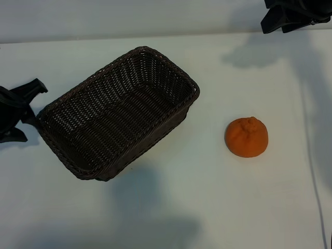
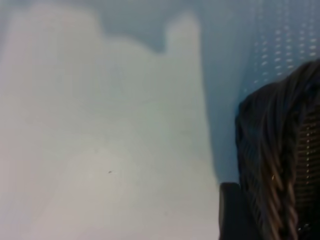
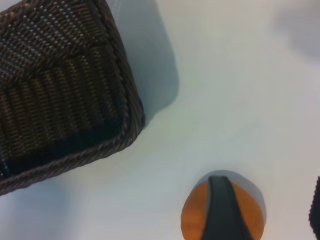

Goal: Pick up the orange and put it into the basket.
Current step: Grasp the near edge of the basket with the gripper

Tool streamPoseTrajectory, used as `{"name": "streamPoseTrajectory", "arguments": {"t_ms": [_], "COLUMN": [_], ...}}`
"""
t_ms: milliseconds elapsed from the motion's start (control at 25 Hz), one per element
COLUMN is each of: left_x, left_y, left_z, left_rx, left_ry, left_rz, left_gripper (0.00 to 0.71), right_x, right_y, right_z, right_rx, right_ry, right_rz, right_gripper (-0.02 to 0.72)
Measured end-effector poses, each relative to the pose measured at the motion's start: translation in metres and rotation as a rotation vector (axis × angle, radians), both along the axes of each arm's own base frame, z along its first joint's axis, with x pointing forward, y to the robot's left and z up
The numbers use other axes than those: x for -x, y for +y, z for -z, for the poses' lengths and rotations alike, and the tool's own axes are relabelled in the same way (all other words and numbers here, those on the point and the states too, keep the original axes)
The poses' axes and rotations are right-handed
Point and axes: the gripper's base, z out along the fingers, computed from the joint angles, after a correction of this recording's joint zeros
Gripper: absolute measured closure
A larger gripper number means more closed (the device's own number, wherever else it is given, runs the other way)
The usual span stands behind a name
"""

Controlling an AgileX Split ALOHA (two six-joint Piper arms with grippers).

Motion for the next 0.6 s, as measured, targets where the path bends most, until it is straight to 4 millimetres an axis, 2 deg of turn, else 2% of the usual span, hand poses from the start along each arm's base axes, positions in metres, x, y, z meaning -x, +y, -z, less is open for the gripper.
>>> {"name": "streamPoseTrajectory", "arguments": {"t_ms": [600], "left_x": [-0.015], "left_y": [-0.005], "left_z": [0.027], "left_rx": [0.071], "left_ry": [0.034], "left_rz": [-0.039], "left_gripper": [0.305], "right_x": [0.000], "right_y": [0.000], "right_z": [0.000], "right_rx": [0.000], "right_ry": [0.000], "right_rz": [0.000], "right_gripper": [0.284]}}
